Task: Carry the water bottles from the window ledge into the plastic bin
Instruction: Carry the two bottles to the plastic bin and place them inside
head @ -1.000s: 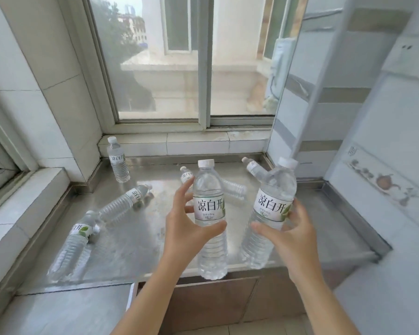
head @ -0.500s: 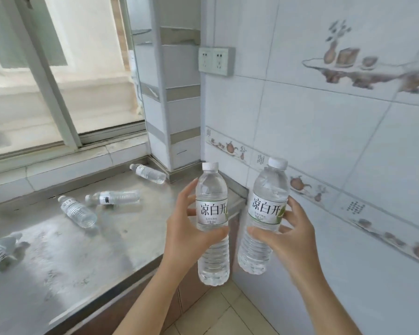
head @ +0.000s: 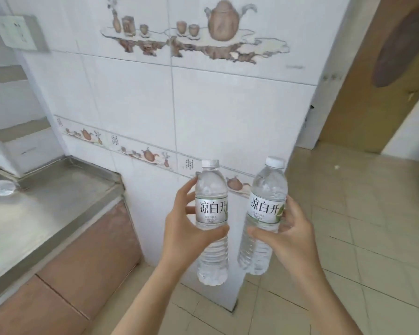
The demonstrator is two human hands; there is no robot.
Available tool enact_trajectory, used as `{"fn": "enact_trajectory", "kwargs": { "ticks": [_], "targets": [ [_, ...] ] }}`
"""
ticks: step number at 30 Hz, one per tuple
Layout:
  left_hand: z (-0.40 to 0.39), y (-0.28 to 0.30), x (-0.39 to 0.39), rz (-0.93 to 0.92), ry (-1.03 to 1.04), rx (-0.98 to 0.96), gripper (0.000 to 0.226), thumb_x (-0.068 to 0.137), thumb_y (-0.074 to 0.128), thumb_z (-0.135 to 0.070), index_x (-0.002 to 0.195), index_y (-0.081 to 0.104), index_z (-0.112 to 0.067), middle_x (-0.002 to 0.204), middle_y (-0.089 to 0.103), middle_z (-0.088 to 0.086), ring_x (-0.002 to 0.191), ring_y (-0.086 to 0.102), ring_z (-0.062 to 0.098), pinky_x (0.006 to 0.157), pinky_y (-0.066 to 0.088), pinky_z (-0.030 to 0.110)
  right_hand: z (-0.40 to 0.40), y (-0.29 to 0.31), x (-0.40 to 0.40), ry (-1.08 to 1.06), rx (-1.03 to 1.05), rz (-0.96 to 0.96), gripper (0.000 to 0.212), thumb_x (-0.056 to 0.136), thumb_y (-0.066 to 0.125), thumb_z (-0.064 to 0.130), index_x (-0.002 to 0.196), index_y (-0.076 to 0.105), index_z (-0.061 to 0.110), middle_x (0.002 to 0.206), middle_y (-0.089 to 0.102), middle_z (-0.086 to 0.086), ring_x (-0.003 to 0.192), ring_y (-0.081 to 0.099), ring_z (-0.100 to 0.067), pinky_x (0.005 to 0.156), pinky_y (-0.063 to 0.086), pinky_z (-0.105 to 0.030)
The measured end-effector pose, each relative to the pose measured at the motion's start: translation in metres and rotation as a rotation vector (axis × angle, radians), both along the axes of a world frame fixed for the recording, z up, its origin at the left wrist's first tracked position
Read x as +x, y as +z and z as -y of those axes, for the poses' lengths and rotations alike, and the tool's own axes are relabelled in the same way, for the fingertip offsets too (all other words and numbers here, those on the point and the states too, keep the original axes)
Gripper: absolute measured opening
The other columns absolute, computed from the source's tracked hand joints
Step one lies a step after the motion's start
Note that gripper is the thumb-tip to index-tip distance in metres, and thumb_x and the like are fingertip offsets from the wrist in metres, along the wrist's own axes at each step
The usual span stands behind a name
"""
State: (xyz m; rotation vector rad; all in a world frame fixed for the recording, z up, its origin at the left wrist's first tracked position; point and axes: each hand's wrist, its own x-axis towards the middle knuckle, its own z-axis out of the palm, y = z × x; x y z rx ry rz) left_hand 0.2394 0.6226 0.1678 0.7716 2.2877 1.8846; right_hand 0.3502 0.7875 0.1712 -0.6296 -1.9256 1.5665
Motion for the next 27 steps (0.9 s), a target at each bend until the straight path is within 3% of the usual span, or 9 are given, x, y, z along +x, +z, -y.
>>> {"fn": "enact_trajectory", "kwargs": {
  "ticks": [4, 9, 14, 18, 22, 24, 27],
  "targets": [
    [-0.063, -0.004, 0.036, 0.011, -0.108, -0.005, 0.104, 0.056, 0.094, -0.021, 0.134, 0.035, -0.055, 0.114, 0.058, -0.031, 0.095, 0.059, -0.011, 0.072, 0.052, 0.013, -0.048, 0.006, 0.058, -0.157, -0.005, 0.016, 0.078, 0.057, 0.088, 0.004, 0.117, 0.055, 0.04, 0.098, 0.069, 0.017, 0.083, 0.067, 0.005, 0.062, 0.051, -0.013],
    [-0.139, -0.001, 0.067, 0.013, -0.263, -0.018, 0.103, 0.056, 0.093, -0.015, 0.135, 0.038, -0.052, 0.115, 0.059, -0.03, 0.094, 0.06, -0.01, 0.072, 0.053, 0.011, -0.106, 0.001, 0.116, -0.327, -0.014, 0.068, 0.087, 0.051, 0.09, 0.011, 0.124, 0.054, 0.041, 0.105, 0.068, 0.016, 0.09, 0.065, 0.002, 0.074, 0.053, -0.024],
    [-0.224, -0.001, 0.095, -0.005, -0.452, -0.016, 0.097, 0.057, 0.092, -0.008, 0.131, 0.043, -0.048, 0.11, 0.055, -0.047, 0.095, 0.059, -0.014, 0.072, 0.048, 0.006, -0.155, -0.001, 0.16, -0.488, -0.024, 0.064, 0.083, 0.052, 0.089, 0.006, 0.115, 0.053, 0.047, 0.099, 0.066, 0.02, 0.086, 0.061, 0.012, 0.064, 0.048, -0.011],
    [-0.3, -0.008, 0.108, 0.037, -0.578, -0.012, 0.102, 0.054, 0.093, -0.011, 0.136, 0.043, -0.047, 0.119, 0.06, -0.032, 0.099, 0.06, -0.007, 0.076, 0.051, 0.013, -0.206, -0.005, 0.186, -0.609, -0.003, 0.087, 0.083, 0.05, 0.09, 0.007, 0.119, 0.055, 0.04, 0.093, 0.068, 0.02, 0.086, 0.061, 0.011, 0.065, 0.048, -0.009],
    [-0.388, -0.011, 0.118, 0.073, -0.694, 0.011, 0.102, 0.053, 0.093, -0.008, 0.135, 0.044, -0.045, 0.118, 0.058, -0.034, 0.1, 0.057, -0.014, 0.075, 0.045, 0.003, -0.27, -0.009, 0.204, -0.716, 0.023, 0.101, 0.08, 0.051, 0.09, 0.008, 0.112, 0.055, 0.045, 0.09, 0.069, 0.02, 0.081, 0.063, 0.008, 0.063, 0.048, -0.008],
    [-0.432, -0.008, 0.122, 0.072, -0.745, 0.015, 0.103, 0.052, 0.093, -0.007, 0.134, 0.043, -0.046, 0.116, 0.056, -0.035, 0.099, 0.055, -0.016, 0.073, 0.043, 0.001, -0.304, -0.006, 0.211, -0.769, 0.026, 0.116, 0.08, 0.051, 0.09, 0.008, 0.106, 0.052, 0.052, 0.089, 0.066, 0.03, 0.081, 0.063, 0.009, 0.061, 0.048, -0.007],
    [-0.497, -0.002, 0.128, 0.074, -0.828, 0.012, 0.102, 0.054, 0.092, -0.007, 0.131, 0.041, -0.05, 0.118, 0.056, -0.03, 0.098, 0.055, -0.016, 0.073, 0.044, 0.001, -0.352, -0.003, 0.221, -0.846, 0.028, 0.145, 0.082, 0.051, 0.091, 0.014, 0.116, 0.053, 0.047, 0.091, 0.068, 0.02, 0.083, 0.066, 0.001, 0.068, 0.052, -0.019]
  ]
}}
